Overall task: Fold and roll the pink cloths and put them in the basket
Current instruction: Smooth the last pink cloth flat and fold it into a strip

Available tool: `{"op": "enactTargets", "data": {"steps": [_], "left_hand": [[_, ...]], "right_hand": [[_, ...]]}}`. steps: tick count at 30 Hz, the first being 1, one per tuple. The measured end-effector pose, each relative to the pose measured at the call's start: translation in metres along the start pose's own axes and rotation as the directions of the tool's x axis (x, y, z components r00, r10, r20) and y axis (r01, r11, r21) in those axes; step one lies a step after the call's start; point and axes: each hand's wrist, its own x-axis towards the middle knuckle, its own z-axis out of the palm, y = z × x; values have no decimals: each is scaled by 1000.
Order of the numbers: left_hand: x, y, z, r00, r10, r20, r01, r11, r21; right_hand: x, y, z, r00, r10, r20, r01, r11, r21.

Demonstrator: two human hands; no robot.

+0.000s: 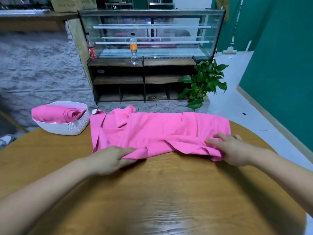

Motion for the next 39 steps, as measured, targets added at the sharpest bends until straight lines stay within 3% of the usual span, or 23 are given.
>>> {"op": "enactTargets", "data": {"steps": [4,8,10,14,17,19,22,25,27,30,33,34,36,39], "left_hand": [[-3,7,20,999,13,-52,-8,996,93],[-1,-4,32,997,-52,-48,62,971,230],[-3,-11,32,997,-75,-27,79,961,266],[-7,-7,35,998,-62,3,60,967,248],[-6,12,56,999,-23,46,13,976,218],[2,31,67,999,-11,52,1,982,191],[20,61,78,1000,17,-7,-16,989,150],[35,93,91,999,39,-38,-35,993,115],[43,115,99,998,35,-43,-32,997,77],[46,131,97,996,86,-17,-86,996,-4],[42,106,77,989,143,48,-127,962,-243],[41,93,67,992,123,22,-109,936,-334],[41,53,49,983,28,-179,-95,921,-378],[50,-14,23,903,-116,-414,68,989,-130]], "right_hand": [[-13,-40,6,986,-106,-130,124,982,139],[0,-68,39,935,-150,-322,172,984,39],[6,-68,49,914,-133,-384,186,977,104],[3,-53,42,945,-51,-322,87,991,99],[1,-38,27,985,81,-154,-90,994,-57],[1,-37,15,991,123,-62,-129,987,-99],[-1,-64,-4,1000,-16,-21,17,998,68],[5,-114,-15,968,-134,-213,206,907,368],[18,-147,-14,930,-154,-333,298,846,442],[43,-180,-1,963,-164,-213,249,843,477],[58,-184,22,985,-52,-166,109,928,356],[58,-183,30,981,-38,-189,96,945,312],[52,-185,50,965,-62,-255,117,971,208],[47,-186,74,947,-70,-315,120,983,142]]}}
